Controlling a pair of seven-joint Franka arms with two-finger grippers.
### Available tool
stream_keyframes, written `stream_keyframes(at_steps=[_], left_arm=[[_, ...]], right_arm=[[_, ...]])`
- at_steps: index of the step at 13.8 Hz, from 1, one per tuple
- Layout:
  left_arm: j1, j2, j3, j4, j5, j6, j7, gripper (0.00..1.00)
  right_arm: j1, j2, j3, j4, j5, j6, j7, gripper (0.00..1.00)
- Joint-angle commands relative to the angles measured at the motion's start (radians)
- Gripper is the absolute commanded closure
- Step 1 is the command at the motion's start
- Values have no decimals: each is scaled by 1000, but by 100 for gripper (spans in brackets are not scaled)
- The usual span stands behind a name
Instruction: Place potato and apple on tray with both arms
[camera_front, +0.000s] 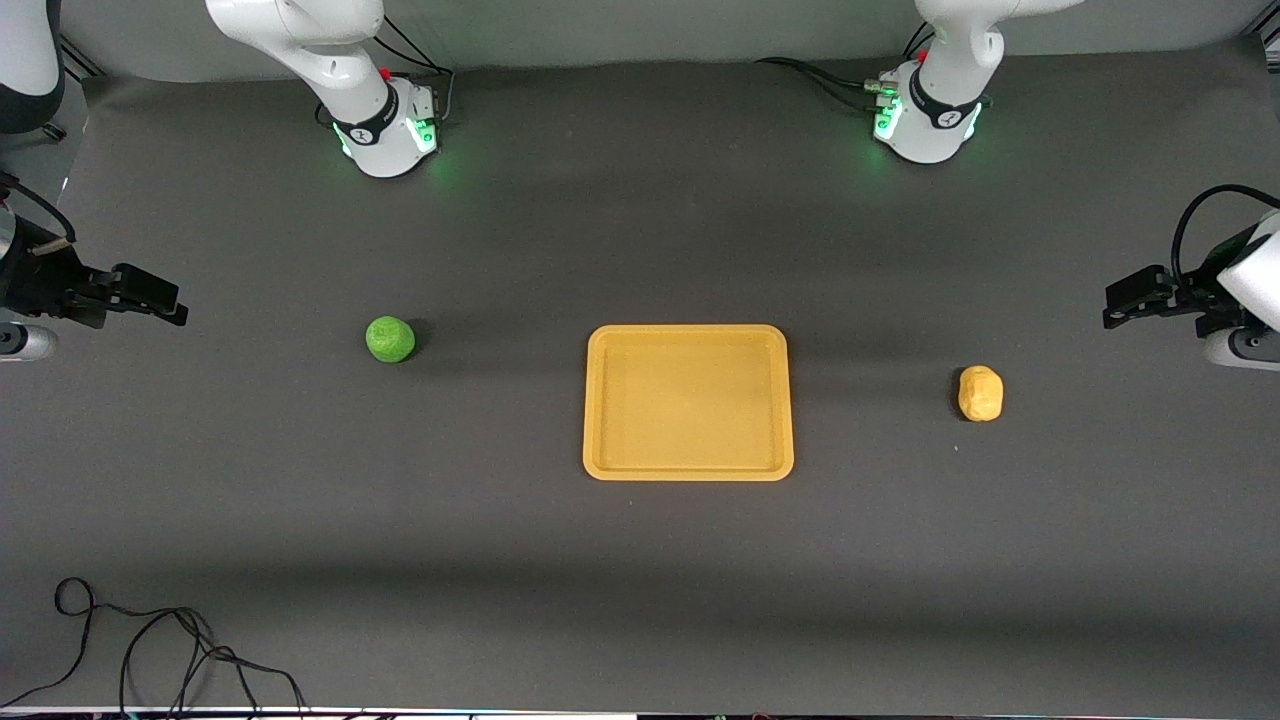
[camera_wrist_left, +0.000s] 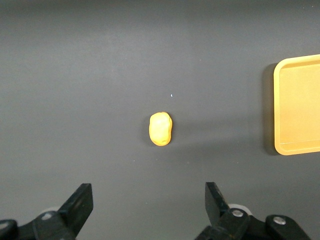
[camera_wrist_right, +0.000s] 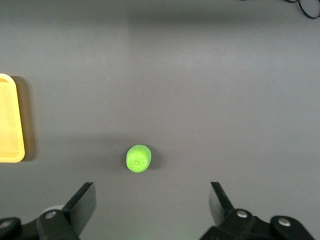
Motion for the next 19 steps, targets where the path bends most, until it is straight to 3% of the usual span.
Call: stream_keyframes(at_steps=[1,6,7,10,13,17,19], left_arm=[[-6,15,3,32,0,4,-2,0],[0,6,3,-11,-2,36,-4,0],[6,-12,8,-72,-2,58,-1,0],[15,-26,11,-267,-2,264,8,0],[8,27,11,-419,12,404,12,0],[14,162,11,-445,14,580,13,0],[21,237,12,-516,15,796,33,0]], right_arm=[[-5,-1,5,8,14,-6,-18,0],[-4,2,5,9,13,-4,-21,0],[-5,2,5,8,13,-4,-24,0],[-5,2,5,9,13,-4,-24,0],[-5,2,4,8,13,-3,-24,0],[-5,2,4,8,11,2,-24,0],[-5,2,4,6,11,5,-24,0]])
